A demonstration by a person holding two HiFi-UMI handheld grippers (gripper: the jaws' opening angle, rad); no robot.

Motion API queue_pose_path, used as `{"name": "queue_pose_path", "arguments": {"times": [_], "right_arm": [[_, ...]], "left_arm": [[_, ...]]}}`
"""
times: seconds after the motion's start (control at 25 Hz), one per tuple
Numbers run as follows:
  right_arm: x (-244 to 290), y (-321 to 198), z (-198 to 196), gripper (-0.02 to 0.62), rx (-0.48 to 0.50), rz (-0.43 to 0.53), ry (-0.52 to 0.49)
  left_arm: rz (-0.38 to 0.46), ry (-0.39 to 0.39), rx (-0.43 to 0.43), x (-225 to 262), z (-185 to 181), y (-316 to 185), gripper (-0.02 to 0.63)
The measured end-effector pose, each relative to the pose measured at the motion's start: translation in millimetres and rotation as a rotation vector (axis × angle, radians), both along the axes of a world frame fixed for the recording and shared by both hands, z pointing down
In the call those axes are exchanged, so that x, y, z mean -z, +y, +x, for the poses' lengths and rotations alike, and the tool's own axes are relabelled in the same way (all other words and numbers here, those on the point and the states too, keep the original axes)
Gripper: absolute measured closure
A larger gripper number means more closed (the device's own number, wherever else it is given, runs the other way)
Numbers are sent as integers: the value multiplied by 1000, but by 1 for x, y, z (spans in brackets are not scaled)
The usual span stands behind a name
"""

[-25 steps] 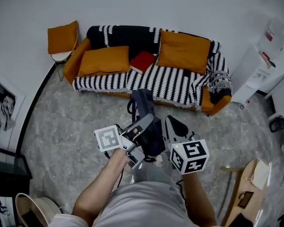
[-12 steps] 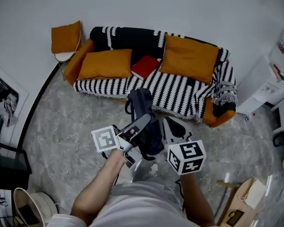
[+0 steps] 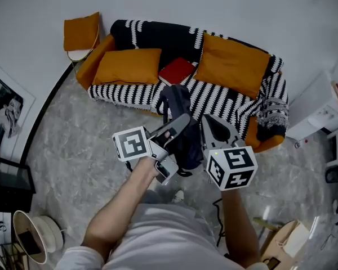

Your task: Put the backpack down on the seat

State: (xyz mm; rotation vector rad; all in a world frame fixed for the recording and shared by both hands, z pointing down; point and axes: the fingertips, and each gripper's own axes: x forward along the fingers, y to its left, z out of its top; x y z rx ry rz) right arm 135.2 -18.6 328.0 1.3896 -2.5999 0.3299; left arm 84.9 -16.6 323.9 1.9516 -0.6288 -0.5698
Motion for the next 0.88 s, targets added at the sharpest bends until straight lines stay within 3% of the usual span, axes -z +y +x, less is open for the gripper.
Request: {"name": "queue_pose_path", "arguments": {"times": [0.2,0.88], "right_arm": [[3,-28,0,595,-1,5,-7],[-25,-141,-32,595,-75,-16,31]], "left_arm": [[-1,-33,20,1,0,-28,592],[-69,12,-21,-34,-42,-146,592]]}}
